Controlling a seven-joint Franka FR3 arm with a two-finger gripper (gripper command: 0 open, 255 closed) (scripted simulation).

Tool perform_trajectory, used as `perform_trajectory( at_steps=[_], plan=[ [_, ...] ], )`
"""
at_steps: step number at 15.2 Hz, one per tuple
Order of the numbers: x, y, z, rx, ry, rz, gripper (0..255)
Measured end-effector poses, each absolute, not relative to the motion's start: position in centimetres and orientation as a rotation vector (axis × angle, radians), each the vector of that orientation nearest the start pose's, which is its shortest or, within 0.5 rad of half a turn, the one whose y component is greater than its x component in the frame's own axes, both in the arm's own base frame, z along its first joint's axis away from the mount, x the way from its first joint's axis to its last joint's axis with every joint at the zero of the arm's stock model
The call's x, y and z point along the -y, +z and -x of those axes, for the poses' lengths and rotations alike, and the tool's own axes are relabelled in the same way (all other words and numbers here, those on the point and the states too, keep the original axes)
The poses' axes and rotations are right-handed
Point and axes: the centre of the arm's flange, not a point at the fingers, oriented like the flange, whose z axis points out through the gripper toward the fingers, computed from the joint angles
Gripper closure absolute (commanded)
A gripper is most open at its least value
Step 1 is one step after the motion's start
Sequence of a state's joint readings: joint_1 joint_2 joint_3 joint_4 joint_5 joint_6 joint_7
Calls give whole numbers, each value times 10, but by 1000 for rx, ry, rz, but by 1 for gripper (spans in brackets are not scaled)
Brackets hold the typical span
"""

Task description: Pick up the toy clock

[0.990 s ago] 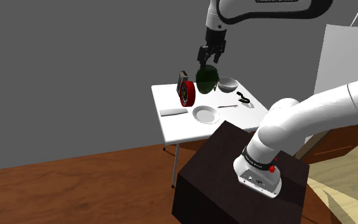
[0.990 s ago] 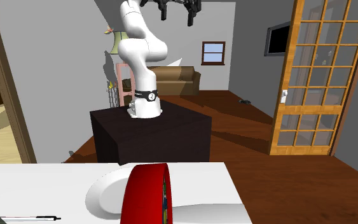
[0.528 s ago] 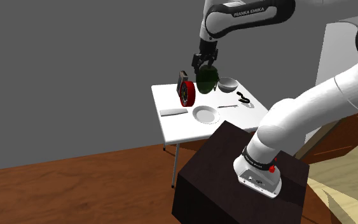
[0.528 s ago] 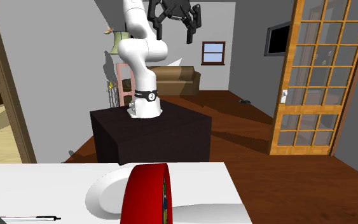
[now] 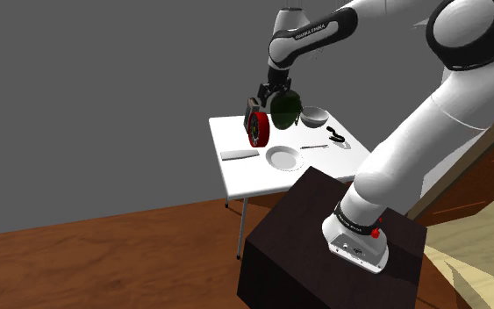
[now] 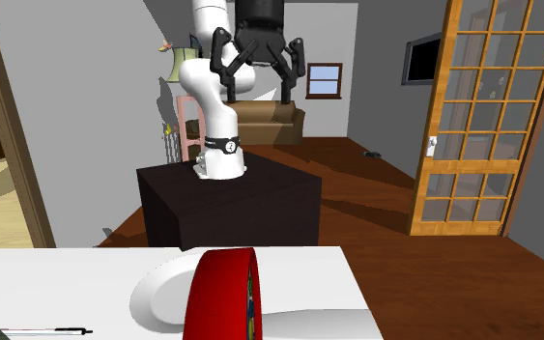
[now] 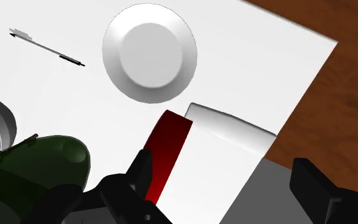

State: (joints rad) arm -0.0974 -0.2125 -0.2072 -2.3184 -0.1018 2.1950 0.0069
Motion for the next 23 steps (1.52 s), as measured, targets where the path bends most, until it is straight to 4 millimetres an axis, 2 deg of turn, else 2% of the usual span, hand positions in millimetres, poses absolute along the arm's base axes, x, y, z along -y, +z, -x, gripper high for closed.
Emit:
perform_trajectory(
  at_steps=[10,18,20,23],
  plan=[
    [224,354,-527,-516,-164,3121,0],
    [290,283,-576,-606,-192,3080,0],
    [296,275,-584,-616,-194,3076,0],
    [298,260,-584,-618,-196,3074,0]
  ],
)
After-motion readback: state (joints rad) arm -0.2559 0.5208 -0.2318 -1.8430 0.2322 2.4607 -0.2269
